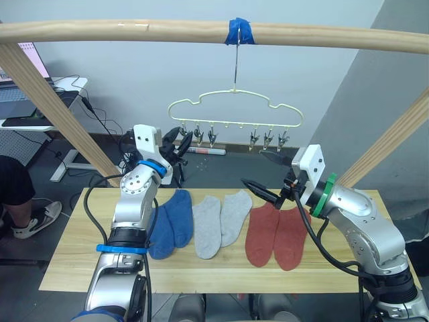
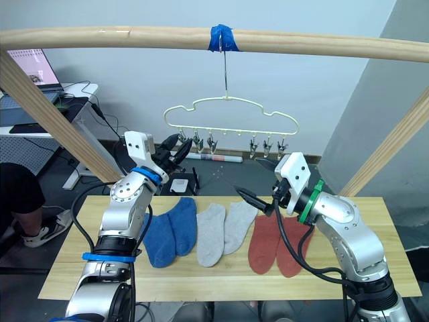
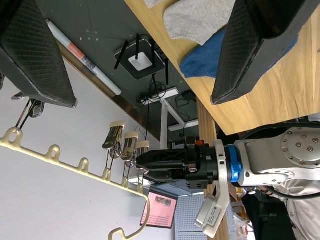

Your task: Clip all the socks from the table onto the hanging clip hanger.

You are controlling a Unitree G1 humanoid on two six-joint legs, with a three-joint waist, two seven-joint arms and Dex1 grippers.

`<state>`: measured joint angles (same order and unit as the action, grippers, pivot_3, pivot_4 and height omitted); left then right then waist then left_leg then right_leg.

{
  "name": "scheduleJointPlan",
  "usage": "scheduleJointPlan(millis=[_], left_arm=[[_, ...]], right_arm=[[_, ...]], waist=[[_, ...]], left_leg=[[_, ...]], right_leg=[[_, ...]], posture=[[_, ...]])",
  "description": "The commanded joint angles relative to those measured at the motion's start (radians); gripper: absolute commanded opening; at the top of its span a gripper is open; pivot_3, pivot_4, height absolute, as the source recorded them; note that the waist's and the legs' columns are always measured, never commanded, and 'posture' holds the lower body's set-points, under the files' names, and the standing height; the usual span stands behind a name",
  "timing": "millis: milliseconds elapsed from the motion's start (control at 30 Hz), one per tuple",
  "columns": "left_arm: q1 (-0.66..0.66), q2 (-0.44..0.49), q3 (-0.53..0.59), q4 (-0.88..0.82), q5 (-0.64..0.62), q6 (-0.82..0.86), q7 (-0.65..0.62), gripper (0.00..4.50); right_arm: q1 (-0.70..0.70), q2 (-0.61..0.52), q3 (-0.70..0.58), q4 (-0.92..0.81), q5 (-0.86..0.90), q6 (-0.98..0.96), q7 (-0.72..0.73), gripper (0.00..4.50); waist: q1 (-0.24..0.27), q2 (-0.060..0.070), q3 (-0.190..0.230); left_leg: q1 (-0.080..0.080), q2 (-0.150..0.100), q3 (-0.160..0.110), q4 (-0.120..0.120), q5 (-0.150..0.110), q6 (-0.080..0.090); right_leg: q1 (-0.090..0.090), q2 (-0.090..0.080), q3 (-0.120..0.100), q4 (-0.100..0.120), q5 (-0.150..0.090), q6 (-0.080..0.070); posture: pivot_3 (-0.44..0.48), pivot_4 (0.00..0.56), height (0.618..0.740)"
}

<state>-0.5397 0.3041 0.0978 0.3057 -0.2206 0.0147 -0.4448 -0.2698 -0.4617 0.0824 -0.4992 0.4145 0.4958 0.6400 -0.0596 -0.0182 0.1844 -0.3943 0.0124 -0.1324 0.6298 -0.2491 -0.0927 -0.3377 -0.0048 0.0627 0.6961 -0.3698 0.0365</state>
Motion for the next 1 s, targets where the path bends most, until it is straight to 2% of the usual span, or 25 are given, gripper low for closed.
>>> scheduleJointPlan(millis=[33, 133, 233, 333, 467, 633, 767, 1000], left_arm=[[-0.029, -0.005, 0.015, -0.033, -0.009, -0.014, 0.006, 1.88], [-0.034, -0.006, 0.017, -0.028, -0.009, -0.017, 0.005, 1.88], [-0.035, -0.007, 0.020, -0.027, -0.014, -0.022, 0.001, 1.39], [-0.035, -0.007, 0.019, -0.029, -0.015, -0.023, -0.004, 0.63], [-0.036, -0.005, 0.019, -0.037, -0.015, -0.019, -0.004, 0.01], [-0.037, 0.008, 0.013, -0.039, -0.004, -0.005, -0.002, 0.01], [-0.034, 0.017, 0.009, -0.048, -0.001, 0.026, 0.000, 0.01], [-0.035, 0.040, 0.009, -0.104, -0.034, 0.140, -0.033, 0.01]], right_arm=[[-0.011, -0.002, -0.008, -0.042, 0.010, -0.014, 0.003, 4.50], [-0.011, -0.003, -0.008, -0.042, 0.011, -0.013, 0.003, 4.50], [-0.009, -0.001, -0.012, -0.043, 0.013, -0.009, -0.001, 4.50], [-0.007, -0.001, -0.011, -0.043, 0.013, -0.011, -0.001, 4.50], [0.007, 0.000, -0.010, -0.042, 0.009, -0.014, -0.004, 4.50], [0.050, -0.007, -0.010, -0.028, -0.008, -0.024, -0.009, 4.50], [0.130, -0.051, -0.021, 0.040, -0.092, -0.055, -0.025, 4.50], [0.223, -0.160, -0.041, 0.282, -0.254, -0.013, -0.099, 4.50]], waist=[[0.000, 0.000, 0.000], [-0.001, 0.000, 0.000], [-0.001, 0.000, 0.000], [-0.001, 0.000, 0.000], [-0.001, 0.000, 0.000], [-0.001, 0.000, 0.000], [0.000, 0.000, 0.001], [-0.001, 0.000, 0.003]], left_leg=[[0.000, 0.000, 0.000, 0.000, 0.000, 0.000], [0.000, 0.000, 0.000, 0.000, 0.000, 0.000], [0.000, 0.000, 0.000, 0.000, 0.000, 0.000], [0.000, 0.000, 0.000, 0.000, 0.000, 0.000], [0.000, 0.000, 0.000, 0.000, 0.000, 0.000], [0.000, 0.000, 0.000, 0.000, 0.000, 0.000], [0.000, 0.000, 0.000, 0.000, 0.000, 0.000], [0.000, 0.000, 0.001, 0.000, 0.000, 0.000]], right_leg=[[0.000, 0.000, 0.000, 0.000, 0.000, 0.000], [0.000, 0.000, 0.000, 0.000, 0.000, 0.000], [0.000, 0.000, 0.000, 0.000, 0.000, 0.000], [0.000, 0.000, 0.000, 0.000, 0.000, 0.000], [0.000, 0.000, 0.000, 0.000, 0.000, 0.000], [0.000, 0.000, 0.000, 0.000, 0.000, 0.000], [0.000, 0.000, 0.000, 0.000, 0.000, 0.000], [0.000, 0.000, 0.001, 0.000, 0.000, 0.000]], posture=[[-0.086, 0.175, 0.740], [-0.086, 0.175, 0.740], [-0.088, 0.174, 0.740], [-0.088, 0.174, 0.740], [-0.088, 0.176, 0.740], [-0.087, 0.180, 0.740], [-0.086, 0.180, 0.740], [-0.087, 0.187, 0.740]])
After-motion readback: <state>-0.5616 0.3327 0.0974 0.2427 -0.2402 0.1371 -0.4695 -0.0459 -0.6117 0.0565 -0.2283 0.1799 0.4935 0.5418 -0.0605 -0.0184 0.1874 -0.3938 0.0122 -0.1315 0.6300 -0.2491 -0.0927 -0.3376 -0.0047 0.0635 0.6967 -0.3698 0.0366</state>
